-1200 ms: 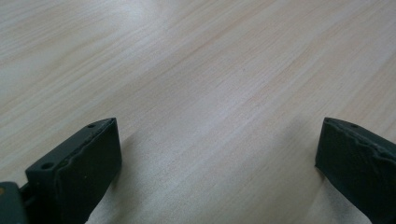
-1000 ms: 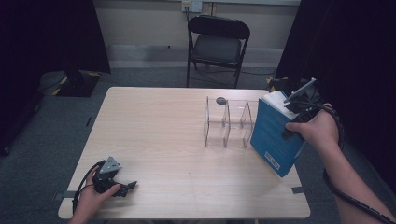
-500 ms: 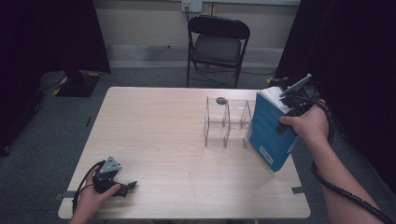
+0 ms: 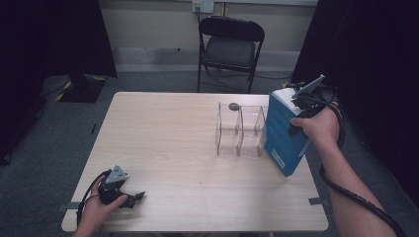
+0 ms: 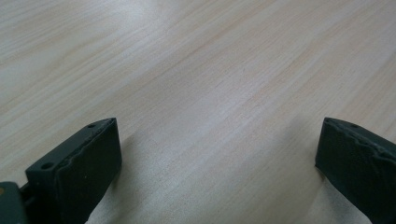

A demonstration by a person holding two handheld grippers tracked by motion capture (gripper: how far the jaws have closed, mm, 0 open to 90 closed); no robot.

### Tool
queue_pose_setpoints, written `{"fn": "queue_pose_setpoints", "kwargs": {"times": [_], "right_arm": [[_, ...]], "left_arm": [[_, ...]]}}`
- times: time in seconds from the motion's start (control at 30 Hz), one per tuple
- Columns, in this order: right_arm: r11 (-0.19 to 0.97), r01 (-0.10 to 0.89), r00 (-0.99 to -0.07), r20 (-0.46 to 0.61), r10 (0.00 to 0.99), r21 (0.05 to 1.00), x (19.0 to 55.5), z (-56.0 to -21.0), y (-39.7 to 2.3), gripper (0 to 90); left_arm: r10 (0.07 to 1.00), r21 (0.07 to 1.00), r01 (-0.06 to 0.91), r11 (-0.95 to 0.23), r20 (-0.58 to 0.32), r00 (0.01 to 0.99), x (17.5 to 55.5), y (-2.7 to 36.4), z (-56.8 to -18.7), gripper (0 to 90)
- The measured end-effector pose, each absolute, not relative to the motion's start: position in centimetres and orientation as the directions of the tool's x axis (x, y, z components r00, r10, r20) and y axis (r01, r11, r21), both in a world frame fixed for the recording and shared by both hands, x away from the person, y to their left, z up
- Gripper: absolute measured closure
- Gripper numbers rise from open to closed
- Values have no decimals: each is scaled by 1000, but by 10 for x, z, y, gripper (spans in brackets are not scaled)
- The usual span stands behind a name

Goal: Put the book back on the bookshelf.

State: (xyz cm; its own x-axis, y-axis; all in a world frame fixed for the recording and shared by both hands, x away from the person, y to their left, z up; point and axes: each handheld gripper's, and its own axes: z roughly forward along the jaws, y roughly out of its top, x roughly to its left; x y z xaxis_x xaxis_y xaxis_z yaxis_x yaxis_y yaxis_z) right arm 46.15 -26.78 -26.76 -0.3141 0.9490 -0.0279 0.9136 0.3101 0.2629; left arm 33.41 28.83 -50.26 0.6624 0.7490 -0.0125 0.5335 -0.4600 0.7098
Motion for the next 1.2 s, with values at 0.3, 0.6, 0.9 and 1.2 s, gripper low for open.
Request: {"fn": "queue_pose_setpoints", "kwargs": {"times": [0.3,0.6,0.9,1.2], "right_arm": [[280,919,-281,-37,959,277,470,-267,-268,616],[250,921,-258,-15,966,297,479,-271,-266,617],[226,922,-233,-13,972,313,483,-276,-266,617],[220,922,-224,-26,974,320,487,-279,-265,617]], "left_arm": [[751,710,536,-456,-16,660,334,288,-503,0],[749,710,533,-460,-13,662,334,288,-503,0],[747,710,528,-466,-4,665,334,289,-502,0],[748,710,531,-463,-9,663,334,289,-502,0]]}}
